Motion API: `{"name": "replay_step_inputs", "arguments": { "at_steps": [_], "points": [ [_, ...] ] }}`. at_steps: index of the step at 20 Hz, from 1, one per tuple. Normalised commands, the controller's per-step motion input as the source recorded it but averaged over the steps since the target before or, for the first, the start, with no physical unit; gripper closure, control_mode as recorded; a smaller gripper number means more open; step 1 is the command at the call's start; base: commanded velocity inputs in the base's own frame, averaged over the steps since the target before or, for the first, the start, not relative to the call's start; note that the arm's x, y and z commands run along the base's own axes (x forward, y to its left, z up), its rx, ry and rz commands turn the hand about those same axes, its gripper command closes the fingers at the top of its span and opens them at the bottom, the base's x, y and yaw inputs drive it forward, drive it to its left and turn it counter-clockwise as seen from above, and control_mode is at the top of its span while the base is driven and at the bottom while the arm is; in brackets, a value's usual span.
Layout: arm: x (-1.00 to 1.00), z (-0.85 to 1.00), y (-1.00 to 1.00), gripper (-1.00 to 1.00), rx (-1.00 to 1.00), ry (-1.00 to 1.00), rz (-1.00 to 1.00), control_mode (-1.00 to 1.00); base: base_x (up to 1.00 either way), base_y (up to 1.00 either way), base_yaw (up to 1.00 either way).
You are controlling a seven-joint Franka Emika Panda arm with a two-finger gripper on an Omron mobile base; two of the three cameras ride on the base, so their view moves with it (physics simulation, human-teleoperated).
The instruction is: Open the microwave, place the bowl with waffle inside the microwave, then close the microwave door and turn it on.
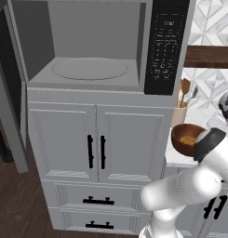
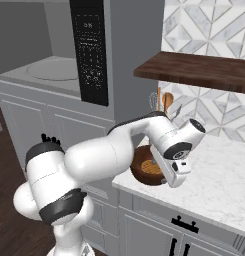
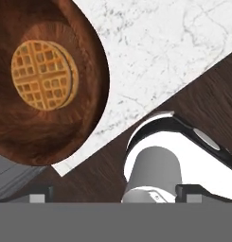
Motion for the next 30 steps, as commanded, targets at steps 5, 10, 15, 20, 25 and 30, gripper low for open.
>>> {"name": "replay_step_inputs", "arguments": {
  "at_steps": [5,10,15,20,25,30],
  "points": [
    [0.26,-0.35,0.00,-1.00,0.00,0.00,0.00,-1.00,0.00,0.00,0.00],
    [0.30,-0.26,0.00,-1.00,0.00,0.00,0.00,-1.00,0.00,0.00,0.00],
    [0.31,-0.25,0.00,-1.00,0.00,0.00,0.00,-1.00,0.00,0.00,0.00],
    [0.33,-0.25,0.00,-1.00,0.00,0.00,0.00,-1.00,0.00,0.00,0.00],
    [0.20,-0.32,0.00,-1.00,0.00,0.00,0.00,-1.00,0.00,0.00,0.00],
    [0.00,-0.28,0.01,-1.00,0.00,-0.02,0.00,-1.00,0.00,0.00,0.00]
  ]
}}
